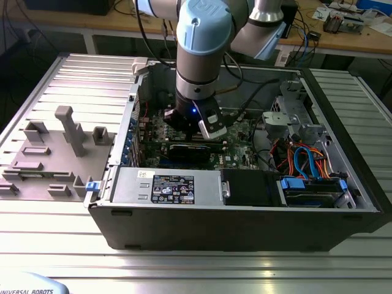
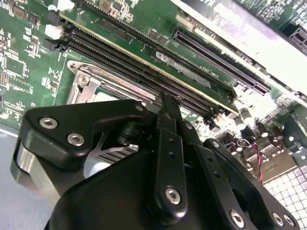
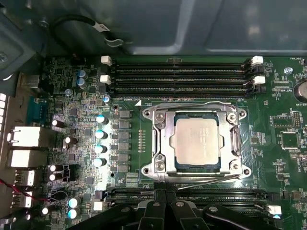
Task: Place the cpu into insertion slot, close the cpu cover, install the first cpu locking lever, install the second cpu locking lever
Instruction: 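Install the second cpu locking lever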
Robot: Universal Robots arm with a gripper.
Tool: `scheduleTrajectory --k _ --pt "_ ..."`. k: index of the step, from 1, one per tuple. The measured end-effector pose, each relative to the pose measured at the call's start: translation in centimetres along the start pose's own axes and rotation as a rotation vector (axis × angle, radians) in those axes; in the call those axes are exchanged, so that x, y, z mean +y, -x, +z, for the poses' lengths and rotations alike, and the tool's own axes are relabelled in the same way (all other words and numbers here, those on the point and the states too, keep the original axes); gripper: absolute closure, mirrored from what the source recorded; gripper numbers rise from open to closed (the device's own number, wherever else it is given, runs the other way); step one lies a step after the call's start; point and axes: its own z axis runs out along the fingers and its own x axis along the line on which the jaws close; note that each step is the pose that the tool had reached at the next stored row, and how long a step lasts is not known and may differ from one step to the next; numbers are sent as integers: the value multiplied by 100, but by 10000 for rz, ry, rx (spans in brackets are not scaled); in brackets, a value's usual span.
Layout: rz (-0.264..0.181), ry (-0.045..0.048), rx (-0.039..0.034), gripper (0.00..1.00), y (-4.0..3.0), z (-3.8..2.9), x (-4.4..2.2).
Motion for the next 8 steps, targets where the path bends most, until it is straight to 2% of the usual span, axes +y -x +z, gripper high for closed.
scheduleTrajectory --k 5,6,8 --pt "2 3 0 89 -28 7 -15" --pt "2 8 1 89 -57 12 -16" --pt "1 75 -1 89 -112 34 -19"
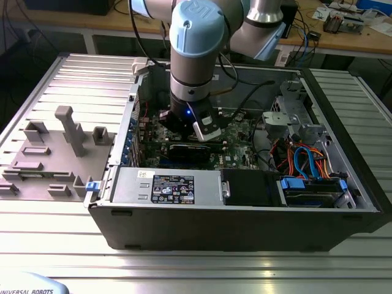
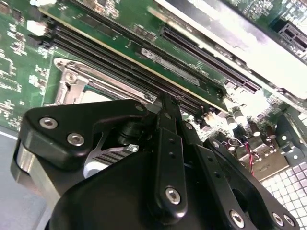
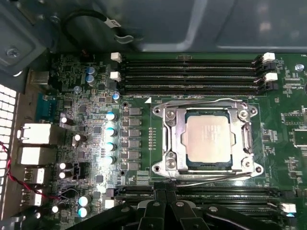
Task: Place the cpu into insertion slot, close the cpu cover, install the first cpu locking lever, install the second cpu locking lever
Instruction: 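Install the second cpu locking lever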
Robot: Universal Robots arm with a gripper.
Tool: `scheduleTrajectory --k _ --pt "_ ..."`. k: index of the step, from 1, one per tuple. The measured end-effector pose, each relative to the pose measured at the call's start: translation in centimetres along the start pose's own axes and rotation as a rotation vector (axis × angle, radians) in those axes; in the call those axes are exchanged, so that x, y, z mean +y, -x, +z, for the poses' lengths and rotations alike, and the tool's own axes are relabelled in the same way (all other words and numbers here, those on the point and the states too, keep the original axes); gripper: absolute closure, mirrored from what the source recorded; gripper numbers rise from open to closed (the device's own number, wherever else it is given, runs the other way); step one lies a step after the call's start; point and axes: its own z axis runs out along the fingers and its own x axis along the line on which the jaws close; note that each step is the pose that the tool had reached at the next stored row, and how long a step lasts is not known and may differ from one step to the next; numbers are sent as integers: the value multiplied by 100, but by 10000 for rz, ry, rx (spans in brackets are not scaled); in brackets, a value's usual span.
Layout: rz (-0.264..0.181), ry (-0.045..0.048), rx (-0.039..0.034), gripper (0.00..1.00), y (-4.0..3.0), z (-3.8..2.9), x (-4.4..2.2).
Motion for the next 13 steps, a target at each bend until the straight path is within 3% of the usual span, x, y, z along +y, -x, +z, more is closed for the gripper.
scheduleTrajectory --k 3,7,10,13 --pt "-3 170 -1 89 -3 32 -1" --pt "-7 324 1 89 -5 63 -4" --pt "-13 632 -2 89 -8 92 -4" --pt "-18 761 -4 89 -11 118 -6"
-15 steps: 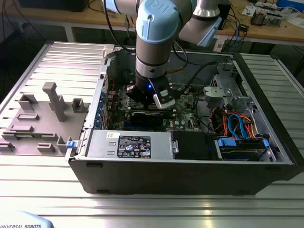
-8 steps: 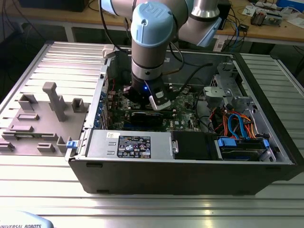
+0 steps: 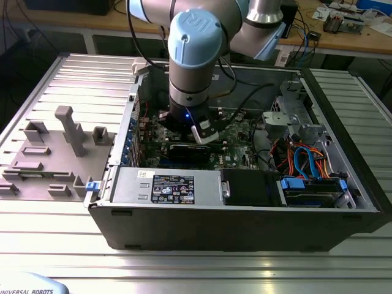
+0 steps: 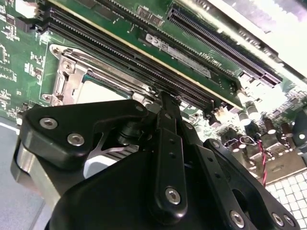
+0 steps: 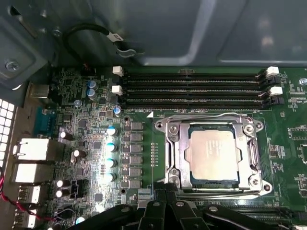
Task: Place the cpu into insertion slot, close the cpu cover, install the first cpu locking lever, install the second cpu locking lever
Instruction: 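Install the second cpu locking lever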
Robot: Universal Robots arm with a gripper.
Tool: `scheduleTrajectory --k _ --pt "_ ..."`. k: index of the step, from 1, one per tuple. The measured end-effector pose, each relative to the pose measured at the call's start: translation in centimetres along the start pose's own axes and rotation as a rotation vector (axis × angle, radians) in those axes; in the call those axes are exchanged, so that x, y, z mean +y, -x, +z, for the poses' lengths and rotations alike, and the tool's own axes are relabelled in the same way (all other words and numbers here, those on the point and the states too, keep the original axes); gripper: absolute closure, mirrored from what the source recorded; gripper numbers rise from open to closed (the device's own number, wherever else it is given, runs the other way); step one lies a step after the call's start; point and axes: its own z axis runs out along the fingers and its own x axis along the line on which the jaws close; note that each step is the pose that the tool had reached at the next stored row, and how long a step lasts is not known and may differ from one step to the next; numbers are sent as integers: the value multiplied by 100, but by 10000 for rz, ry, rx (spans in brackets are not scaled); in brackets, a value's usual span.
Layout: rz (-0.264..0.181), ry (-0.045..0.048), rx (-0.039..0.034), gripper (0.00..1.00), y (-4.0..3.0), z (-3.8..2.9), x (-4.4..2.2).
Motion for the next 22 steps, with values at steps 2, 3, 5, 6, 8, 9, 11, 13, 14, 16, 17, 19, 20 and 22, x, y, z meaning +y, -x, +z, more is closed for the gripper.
scheduleTrajectory --k 2,3,5,6,8,9,11,13,14,16,17,19,20,22 --pt "-2 85 2 89 -6 16 -1" --pt "-1 108 2 89 -10 18 -1" --pt "-2 134 3 89 -24 21 0" --pt "-2 136 2 89 -31 21 1" --pt "-4 141 -1 89 -41 -11 10" --pt "-3 137 2 89 -45 -39 17" --pt "-1 137 1 89 -52 -67 25" --pt "-2 137 1 89 -66 -95 33" --pt "-2 138 -1 89 -71 -96 34" --pt "-3 139 1 89 -71 -97 34" --pt "-2 138 4 89 -71 -98 34" --pt "1 136 11 89 -72 -98 34" --pt "3 136 21 89 -72 -98 34" --pt "6 137 32 89 -72 -98 34"
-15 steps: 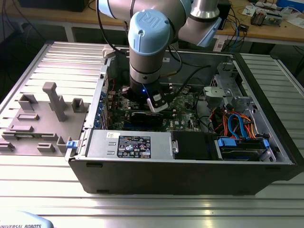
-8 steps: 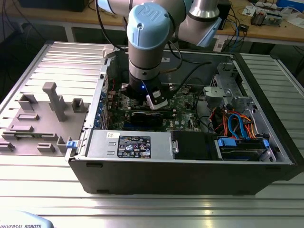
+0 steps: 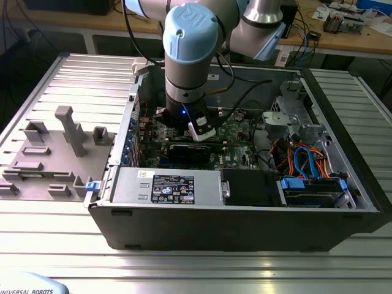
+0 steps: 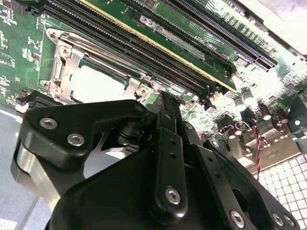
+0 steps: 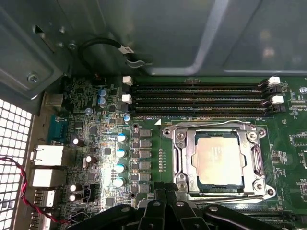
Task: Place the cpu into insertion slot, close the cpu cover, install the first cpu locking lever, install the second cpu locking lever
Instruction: 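Install the second cpu locking lever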
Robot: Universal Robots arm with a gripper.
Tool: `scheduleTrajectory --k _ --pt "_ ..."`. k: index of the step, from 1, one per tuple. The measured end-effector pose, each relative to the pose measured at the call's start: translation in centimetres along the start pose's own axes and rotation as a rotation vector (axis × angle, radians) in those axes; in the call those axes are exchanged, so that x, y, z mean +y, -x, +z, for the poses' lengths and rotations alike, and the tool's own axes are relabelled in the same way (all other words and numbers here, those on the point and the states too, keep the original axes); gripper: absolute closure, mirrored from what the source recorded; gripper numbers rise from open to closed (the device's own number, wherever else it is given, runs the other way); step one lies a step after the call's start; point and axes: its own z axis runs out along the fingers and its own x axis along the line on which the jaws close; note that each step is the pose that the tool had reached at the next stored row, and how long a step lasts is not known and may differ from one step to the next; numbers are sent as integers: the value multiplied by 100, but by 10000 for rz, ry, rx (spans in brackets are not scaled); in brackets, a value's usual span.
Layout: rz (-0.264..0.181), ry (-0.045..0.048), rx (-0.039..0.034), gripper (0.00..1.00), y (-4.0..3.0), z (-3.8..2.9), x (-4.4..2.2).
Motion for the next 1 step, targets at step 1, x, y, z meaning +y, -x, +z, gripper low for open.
scheduleTrajectory --k 1 --pt "1 0 3 89 0 0 0"
